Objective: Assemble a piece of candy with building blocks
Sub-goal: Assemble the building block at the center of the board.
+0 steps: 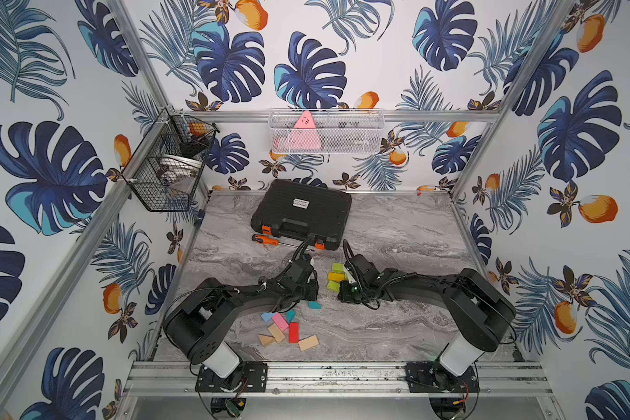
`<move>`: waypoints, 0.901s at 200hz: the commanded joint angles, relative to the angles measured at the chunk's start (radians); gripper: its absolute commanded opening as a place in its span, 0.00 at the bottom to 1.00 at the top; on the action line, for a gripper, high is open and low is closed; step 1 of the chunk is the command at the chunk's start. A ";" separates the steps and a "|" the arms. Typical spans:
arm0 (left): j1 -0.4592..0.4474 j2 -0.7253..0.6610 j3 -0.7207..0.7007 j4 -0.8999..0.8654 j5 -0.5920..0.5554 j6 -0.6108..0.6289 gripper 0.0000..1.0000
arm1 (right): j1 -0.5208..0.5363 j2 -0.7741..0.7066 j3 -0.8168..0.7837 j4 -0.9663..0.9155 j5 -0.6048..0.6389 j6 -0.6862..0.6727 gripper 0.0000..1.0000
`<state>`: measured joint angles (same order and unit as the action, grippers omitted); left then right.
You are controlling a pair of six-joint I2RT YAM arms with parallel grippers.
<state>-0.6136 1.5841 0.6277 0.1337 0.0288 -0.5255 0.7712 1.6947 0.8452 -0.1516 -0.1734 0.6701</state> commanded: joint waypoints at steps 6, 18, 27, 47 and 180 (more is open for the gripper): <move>0.002 0.011 -0.010 -0.151 0.029 -0.017 0.35 | -0.003 -0.012 -0.009 -0.026 0.033 0.019 0.17; 0.003 0.015 -0.008 -0.148 0.039 -0.016 0.35 | -0.003 -0.017 -0.010 -0.018 0.026 0.013 0.18; 0.002 0.019 -0.009 -0.138 0.054 -0.019 0.35 | -0.003 -0.023 -0.015 -0.015 0.032 0.016 0.18; 0.002 0.026 -0.010 -0.124 0.078 -0.023 0.35 | -0.005 -0.039 -0.025 -0.001 0.022 0.013 0.18; -0.002 0.031 -0.008 -0.094 0.132 -0.019 0.34 | -0.139 -0.192 -0.040 -0.083 -0.074 -0.114 0.24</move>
<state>-0.6147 1.5997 0.6281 0.1711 0.1375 -0.5278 0.6346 1.4776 0.7975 -0.1841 -0.1970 0.5903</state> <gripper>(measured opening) 0.341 0.200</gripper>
